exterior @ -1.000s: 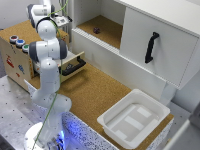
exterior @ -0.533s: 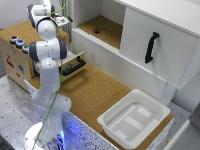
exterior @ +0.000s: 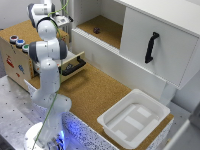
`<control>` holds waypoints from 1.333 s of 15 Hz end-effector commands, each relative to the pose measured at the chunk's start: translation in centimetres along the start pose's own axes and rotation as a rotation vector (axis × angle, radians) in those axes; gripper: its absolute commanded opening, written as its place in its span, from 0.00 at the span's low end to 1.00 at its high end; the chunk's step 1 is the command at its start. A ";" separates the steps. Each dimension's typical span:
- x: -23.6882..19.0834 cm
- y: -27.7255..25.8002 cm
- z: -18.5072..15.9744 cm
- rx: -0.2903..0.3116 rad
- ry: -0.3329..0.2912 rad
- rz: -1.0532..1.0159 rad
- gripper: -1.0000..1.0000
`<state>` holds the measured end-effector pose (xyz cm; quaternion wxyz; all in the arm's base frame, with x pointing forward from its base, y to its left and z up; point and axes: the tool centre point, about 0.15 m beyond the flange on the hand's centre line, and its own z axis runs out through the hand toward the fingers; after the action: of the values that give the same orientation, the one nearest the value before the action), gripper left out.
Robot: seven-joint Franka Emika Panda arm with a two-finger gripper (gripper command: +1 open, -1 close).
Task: Place the yellow block in the drawer
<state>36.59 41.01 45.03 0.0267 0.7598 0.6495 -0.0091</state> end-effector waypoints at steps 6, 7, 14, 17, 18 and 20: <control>-8.9 -2.6 5.8 0.000 0.008 0.085 0.00; -9.0 -3.0 6.4 -0.006 0.030 0.073 0.00; -9.7 -2.8 11.7 -0.007 0.140 0.010 0.00; -9.0 -2.7 13.0 -0.156 0.008 -0.019 0.00; -8.9 -2.2 13.6 -0.128 0.029 -0.039 0.00; -8.8 -1.0 13.7 -0.064 0.073 -0.069 0.00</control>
<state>34.02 33.37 33.99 0.0452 0.7579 0.6506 -0.0187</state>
